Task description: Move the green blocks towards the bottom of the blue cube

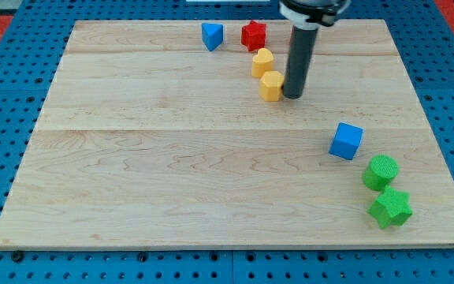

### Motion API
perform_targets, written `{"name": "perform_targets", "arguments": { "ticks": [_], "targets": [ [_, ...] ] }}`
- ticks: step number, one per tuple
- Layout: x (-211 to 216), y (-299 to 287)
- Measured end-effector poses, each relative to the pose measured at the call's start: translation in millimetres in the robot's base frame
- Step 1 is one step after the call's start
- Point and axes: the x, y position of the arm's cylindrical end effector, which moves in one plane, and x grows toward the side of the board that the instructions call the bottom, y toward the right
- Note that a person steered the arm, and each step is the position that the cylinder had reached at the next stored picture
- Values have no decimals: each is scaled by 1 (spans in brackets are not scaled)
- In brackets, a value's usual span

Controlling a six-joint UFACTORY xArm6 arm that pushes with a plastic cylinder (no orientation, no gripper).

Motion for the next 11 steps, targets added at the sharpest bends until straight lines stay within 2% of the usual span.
{"name": "perform_targets", "arguments": {
  "ticks": [1,2,3,4,5,6,7,8,9,11],
  "targets": [
    [13,27],
    [35,143],
    [89,173],
    [105,84],
    [97,14],
    [95,-13],
    [95,-73],
    [96,-69],
    [121,-58],
    [94,-39]
  ]
}}
